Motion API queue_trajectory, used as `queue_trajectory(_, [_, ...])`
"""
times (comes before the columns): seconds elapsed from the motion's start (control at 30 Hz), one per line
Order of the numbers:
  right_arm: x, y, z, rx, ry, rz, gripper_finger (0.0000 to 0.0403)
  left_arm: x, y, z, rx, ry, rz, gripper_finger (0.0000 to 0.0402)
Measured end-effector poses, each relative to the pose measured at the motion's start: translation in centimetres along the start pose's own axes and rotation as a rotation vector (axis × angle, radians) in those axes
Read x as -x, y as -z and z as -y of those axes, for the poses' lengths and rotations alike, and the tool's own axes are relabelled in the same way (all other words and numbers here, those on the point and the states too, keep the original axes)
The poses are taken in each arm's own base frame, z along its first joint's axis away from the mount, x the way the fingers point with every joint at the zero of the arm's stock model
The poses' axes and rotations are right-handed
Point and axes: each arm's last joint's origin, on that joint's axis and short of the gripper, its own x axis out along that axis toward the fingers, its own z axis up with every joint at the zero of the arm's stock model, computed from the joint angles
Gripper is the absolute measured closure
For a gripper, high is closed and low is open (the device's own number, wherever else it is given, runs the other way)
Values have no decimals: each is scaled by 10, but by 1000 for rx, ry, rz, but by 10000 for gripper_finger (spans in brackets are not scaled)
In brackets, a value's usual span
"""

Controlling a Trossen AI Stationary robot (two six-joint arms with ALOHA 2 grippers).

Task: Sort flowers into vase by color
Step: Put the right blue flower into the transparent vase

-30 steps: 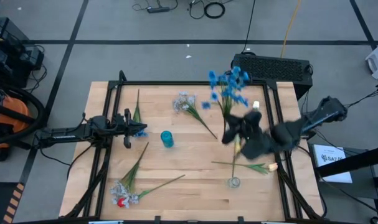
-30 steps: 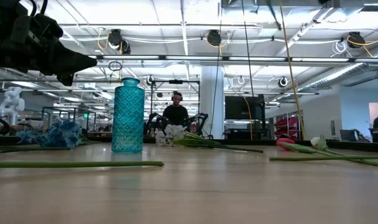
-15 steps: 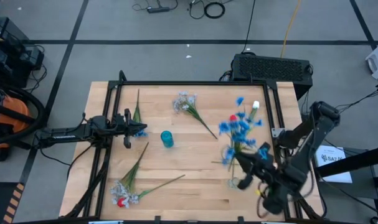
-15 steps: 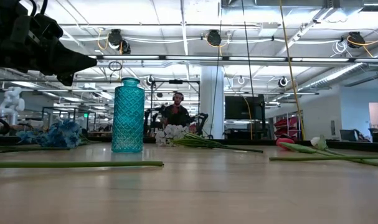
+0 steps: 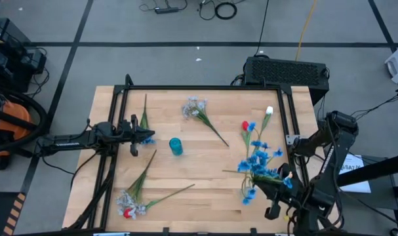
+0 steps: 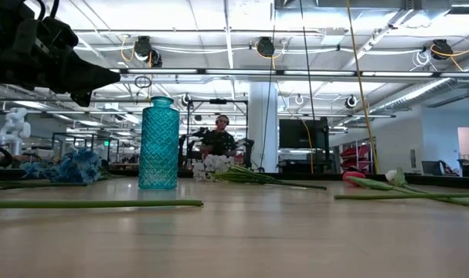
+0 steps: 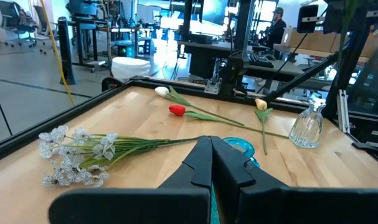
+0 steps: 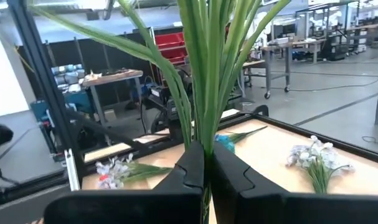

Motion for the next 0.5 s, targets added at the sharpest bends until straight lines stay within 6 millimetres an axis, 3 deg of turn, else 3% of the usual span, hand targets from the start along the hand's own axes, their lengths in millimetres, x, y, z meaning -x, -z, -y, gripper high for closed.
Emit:
queue_trajectory(0.23, [0,33,21,-36,-2,-1,402,0,0,0,0,0,0,399])
queue_trajectory(0.5, [0,56,39,-58,-1,-1,402,0,0,0,0,0,0,399])
